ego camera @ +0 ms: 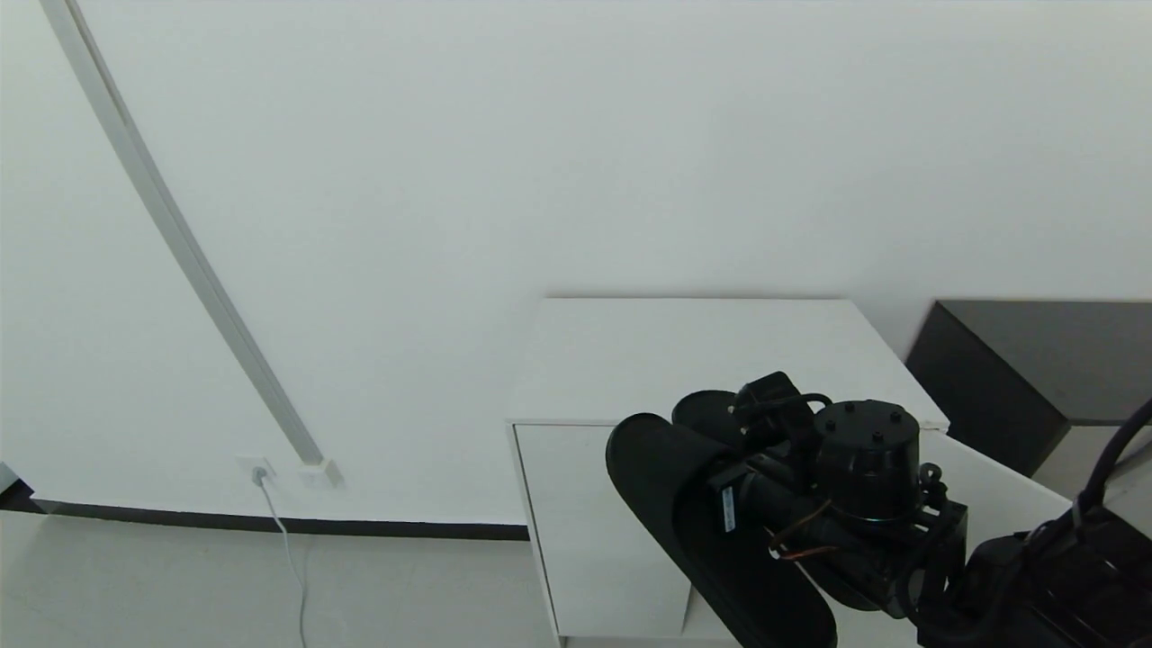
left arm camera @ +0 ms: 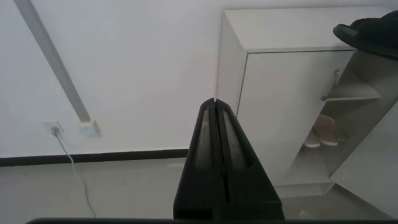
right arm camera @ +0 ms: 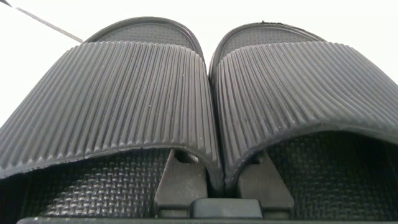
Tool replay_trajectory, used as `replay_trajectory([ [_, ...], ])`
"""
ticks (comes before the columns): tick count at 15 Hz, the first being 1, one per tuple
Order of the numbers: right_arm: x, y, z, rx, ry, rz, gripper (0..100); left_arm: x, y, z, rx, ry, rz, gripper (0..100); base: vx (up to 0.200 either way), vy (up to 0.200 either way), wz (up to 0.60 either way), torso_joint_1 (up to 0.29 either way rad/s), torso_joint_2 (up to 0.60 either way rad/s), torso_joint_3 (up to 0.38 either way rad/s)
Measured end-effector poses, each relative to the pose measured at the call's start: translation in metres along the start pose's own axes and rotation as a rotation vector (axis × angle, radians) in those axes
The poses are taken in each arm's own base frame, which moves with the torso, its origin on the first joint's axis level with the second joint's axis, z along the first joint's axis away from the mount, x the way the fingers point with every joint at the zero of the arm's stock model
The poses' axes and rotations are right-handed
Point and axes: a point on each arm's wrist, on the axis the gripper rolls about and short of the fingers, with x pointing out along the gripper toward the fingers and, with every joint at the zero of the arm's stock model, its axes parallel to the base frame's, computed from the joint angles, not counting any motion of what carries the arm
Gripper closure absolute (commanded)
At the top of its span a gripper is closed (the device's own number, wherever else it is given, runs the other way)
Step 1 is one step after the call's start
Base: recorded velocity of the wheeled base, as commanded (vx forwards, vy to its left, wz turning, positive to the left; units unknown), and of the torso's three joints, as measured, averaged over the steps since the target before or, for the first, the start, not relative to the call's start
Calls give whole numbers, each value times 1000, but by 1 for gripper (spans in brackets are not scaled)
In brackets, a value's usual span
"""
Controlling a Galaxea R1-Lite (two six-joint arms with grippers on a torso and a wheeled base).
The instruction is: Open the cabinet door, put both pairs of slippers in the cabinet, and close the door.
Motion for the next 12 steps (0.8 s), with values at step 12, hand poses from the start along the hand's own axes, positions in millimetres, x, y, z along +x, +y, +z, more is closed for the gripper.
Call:
replay_trajectory([
  [12, -2, 4, 3, 3, -27, -16, 100, 0, 0, 0, 0, -1, 1, 100, 0, -133, 0, 3, 3, 2],
])
